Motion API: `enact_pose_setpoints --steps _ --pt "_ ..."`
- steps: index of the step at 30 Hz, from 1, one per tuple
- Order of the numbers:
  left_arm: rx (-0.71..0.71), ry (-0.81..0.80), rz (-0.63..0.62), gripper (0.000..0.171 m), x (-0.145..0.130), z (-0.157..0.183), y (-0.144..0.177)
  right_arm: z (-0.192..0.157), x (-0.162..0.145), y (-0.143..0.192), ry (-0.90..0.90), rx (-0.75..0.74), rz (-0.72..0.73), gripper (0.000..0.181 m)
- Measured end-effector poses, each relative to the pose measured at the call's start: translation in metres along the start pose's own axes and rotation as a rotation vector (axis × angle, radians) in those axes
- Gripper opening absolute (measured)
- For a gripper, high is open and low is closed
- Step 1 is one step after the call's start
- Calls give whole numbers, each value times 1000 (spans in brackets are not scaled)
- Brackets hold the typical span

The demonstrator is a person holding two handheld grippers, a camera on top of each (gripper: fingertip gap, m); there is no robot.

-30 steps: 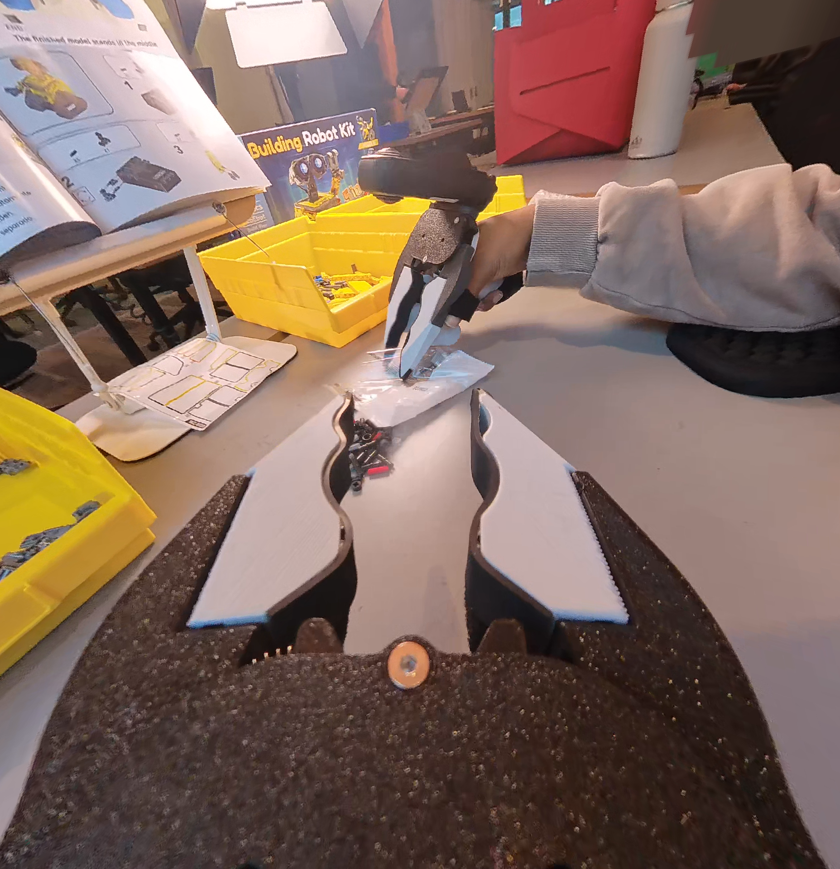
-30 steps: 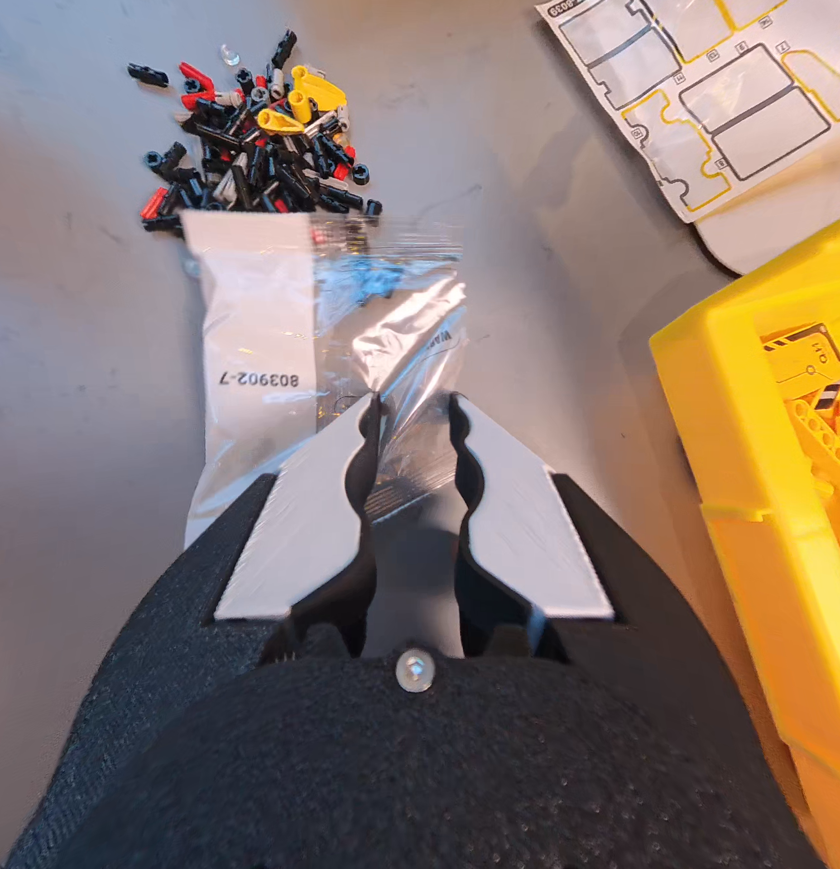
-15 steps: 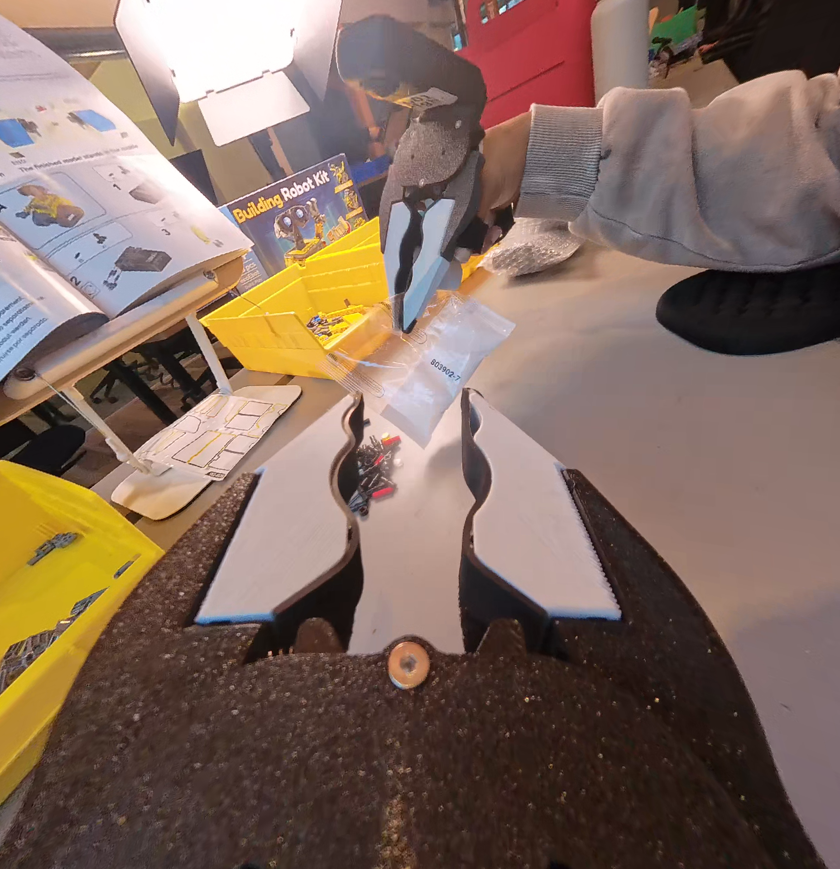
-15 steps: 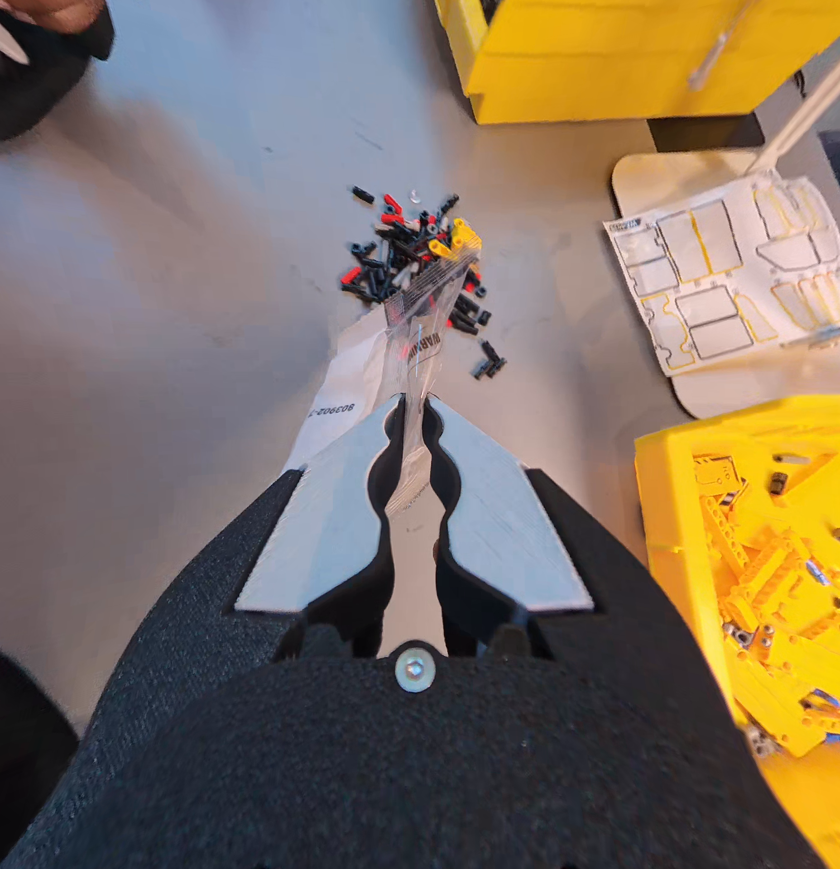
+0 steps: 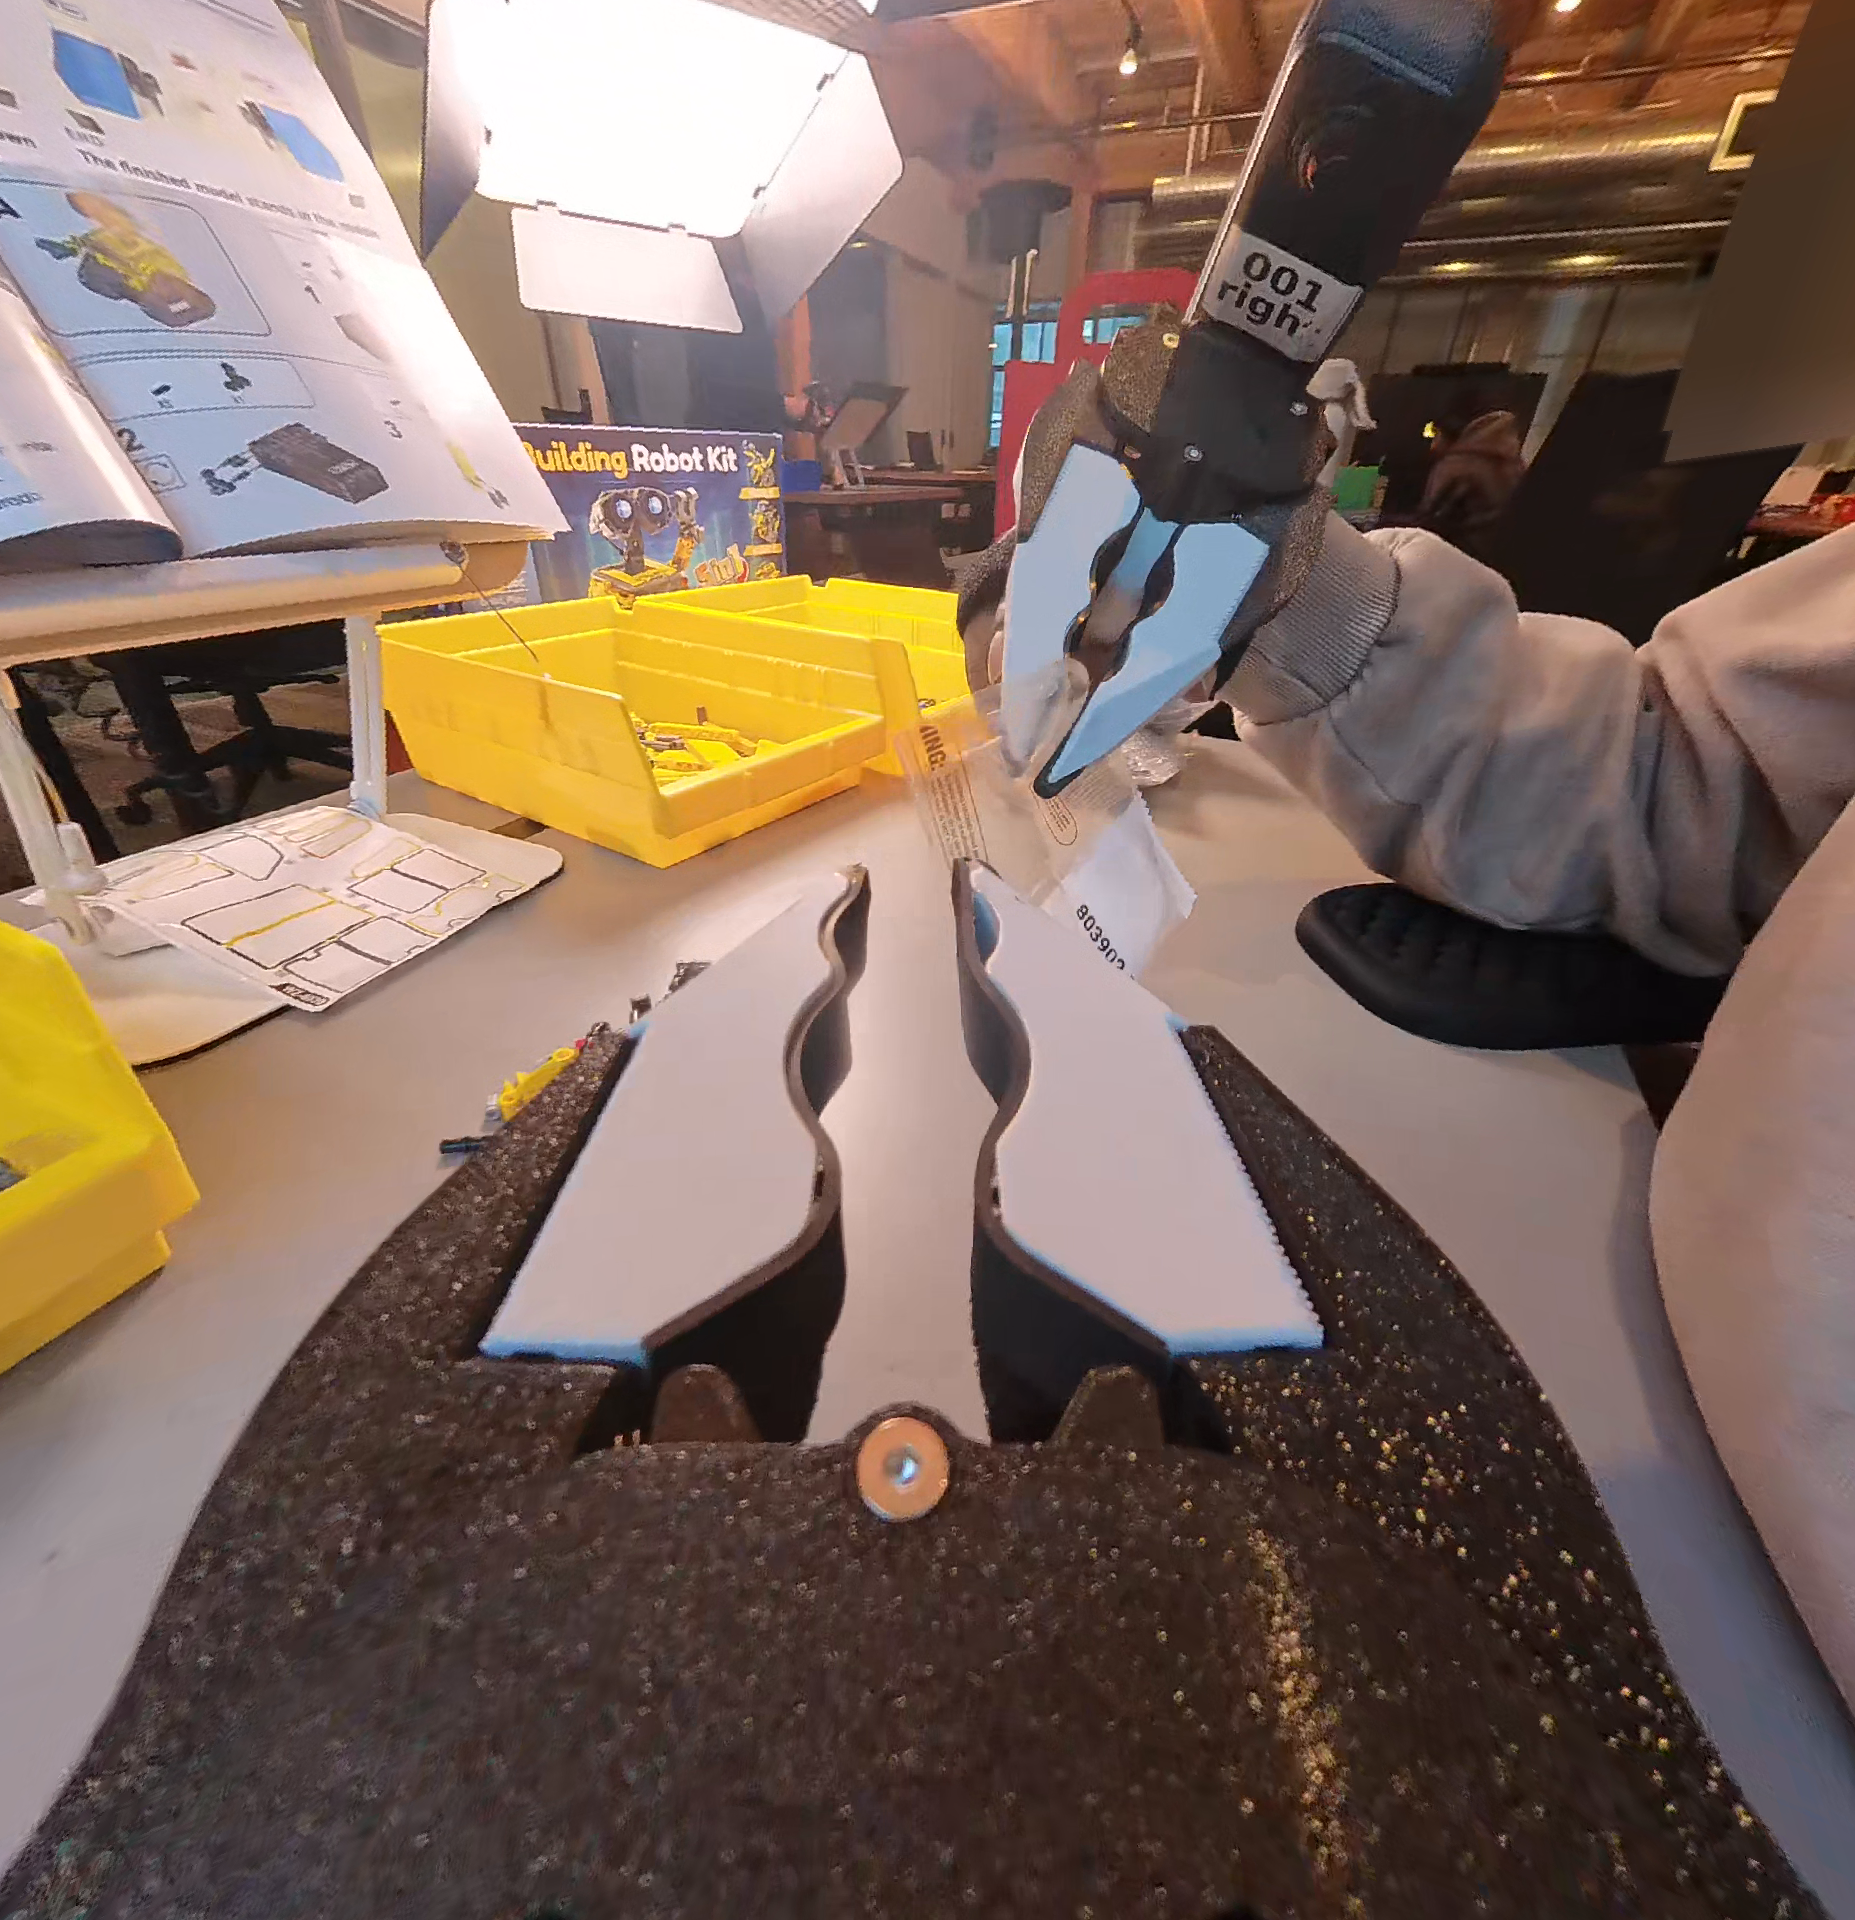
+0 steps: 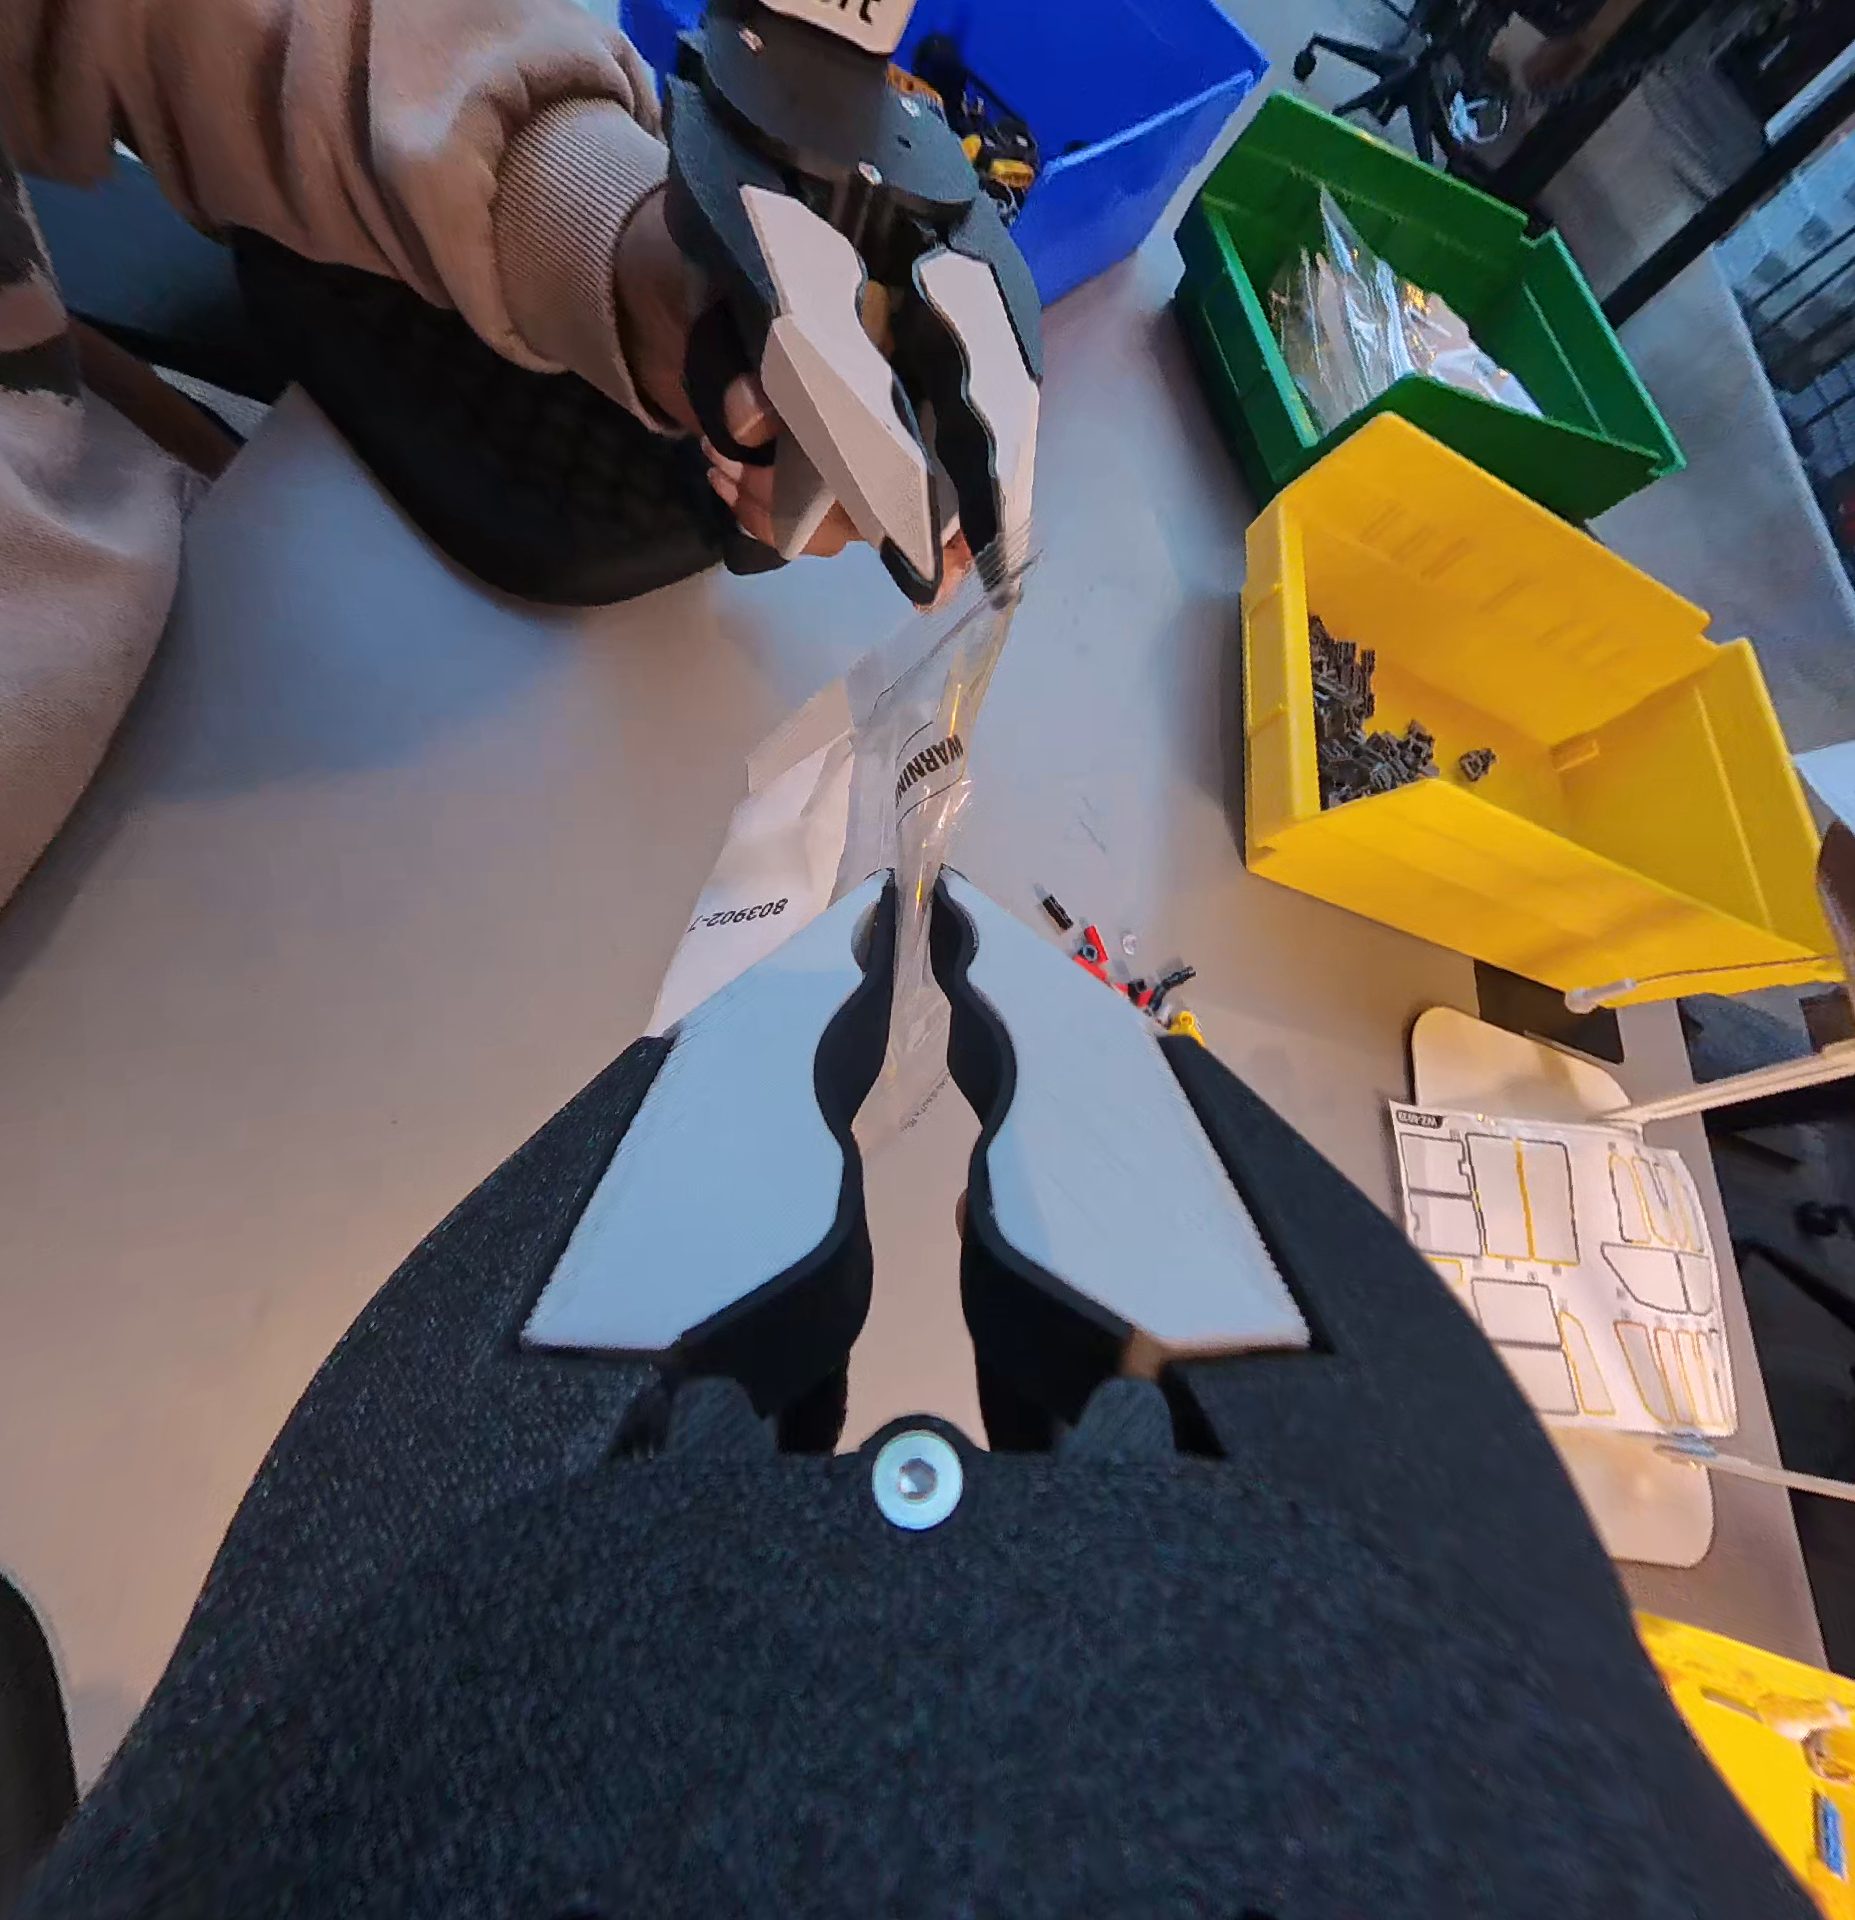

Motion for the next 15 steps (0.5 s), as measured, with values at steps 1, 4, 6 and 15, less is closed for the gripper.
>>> enact_pose_setpoints --steps 1,4,6,15 --pt "-12 2 5 12 1 2 0 -1 2 -1 10 1 9 3" --pt "-35 -6 13 4 3 7 -1 -4 5 -2 31 8 21 3" --pt "-43 -27 16 0 4 8 0 -4 5 -2 38 7 26 3" --pt "-40 -444 -1 0 7 17 0 3 3 9 -22 -17 33 40"
Point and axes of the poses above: each gripper's, where its closed fingertips meet, y back along the fingers, x out of its top, z = x × y across the jaws, the point moved 1 cm from there along y, back along the fingers, and after that the axes turned 15 degrees about z, right-handed, at the moved point
